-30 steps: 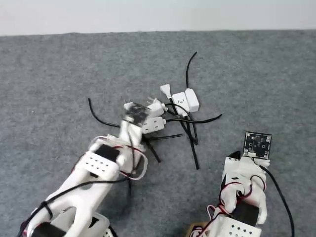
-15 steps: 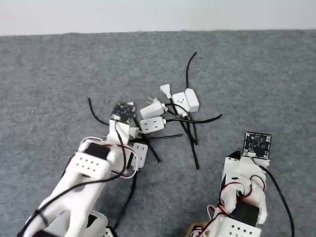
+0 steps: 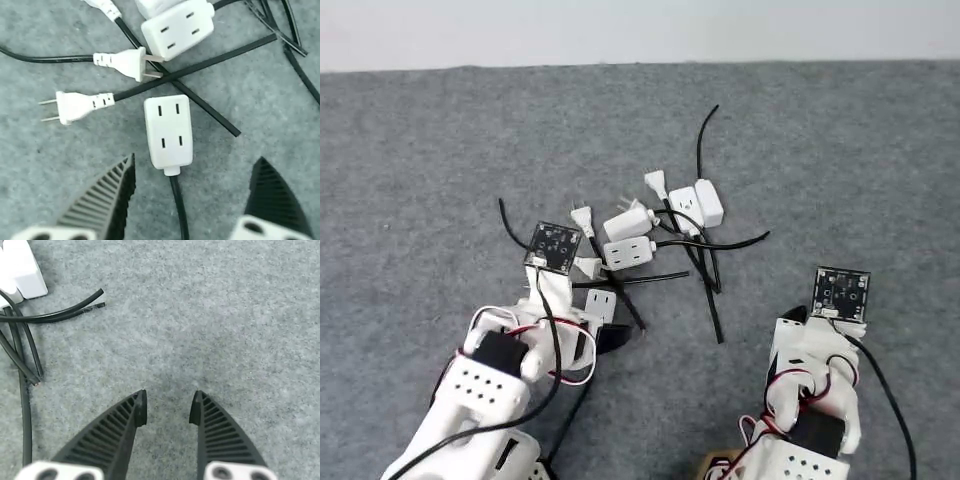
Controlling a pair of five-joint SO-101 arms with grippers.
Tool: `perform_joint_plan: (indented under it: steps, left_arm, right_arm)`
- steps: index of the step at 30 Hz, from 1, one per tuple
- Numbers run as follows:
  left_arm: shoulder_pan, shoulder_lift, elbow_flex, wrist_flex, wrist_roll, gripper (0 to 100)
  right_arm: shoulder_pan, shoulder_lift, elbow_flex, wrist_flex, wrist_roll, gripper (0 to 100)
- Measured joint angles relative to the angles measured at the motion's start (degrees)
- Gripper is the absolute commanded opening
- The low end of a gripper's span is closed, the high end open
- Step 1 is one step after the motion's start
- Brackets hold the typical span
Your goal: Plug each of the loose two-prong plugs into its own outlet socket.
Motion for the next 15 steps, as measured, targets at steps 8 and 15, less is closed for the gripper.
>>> perform_joint_plan:
  steps: [8, 15]
  left_arm:
    - [0.0, 20.31, -5.98, -7.12, 4.48, 36]
    - [0.53, 33.23, -12.48, -7.38, 7.03, 35]
  right_arm:
    - [0.0, 0.0, 0.0, 0.0, 0.0, 15.1]
    - [0.0, 0.0, 0.0, 0.0, 0.0, 15.1]
